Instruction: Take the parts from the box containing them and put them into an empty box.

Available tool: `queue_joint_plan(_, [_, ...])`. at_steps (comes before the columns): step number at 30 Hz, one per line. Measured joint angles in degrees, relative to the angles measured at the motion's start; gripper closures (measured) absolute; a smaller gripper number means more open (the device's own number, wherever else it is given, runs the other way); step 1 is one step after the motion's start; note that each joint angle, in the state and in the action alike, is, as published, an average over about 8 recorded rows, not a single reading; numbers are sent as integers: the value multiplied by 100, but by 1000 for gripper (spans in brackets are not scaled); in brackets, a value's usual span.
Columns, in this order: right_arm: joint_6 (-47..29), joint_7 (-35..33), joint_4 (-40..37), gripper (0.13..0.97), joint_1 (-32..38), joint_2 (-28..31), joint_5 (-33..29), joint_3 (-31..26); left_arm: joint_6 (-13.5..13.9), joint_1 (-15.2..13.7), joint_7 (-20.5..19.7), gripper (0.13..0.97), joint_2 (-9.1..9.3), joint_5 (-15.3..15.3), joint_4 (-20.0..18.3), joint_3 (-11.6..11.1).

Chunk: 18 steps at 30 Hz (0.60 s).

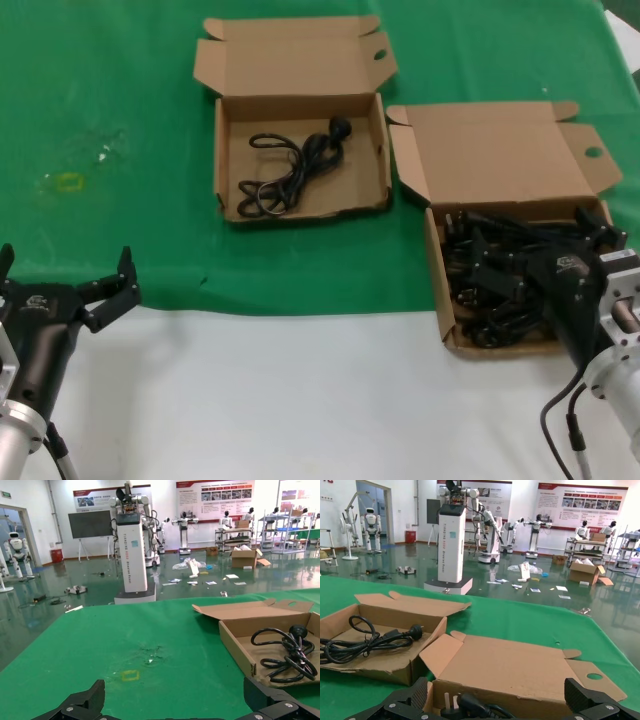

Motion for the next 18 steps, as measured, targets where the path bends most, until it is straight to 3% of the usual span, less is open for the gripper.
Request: queue_joint_plan(18, [0,0,0,129,0,0,0,0,0,0,0,132,0,0,0,0])
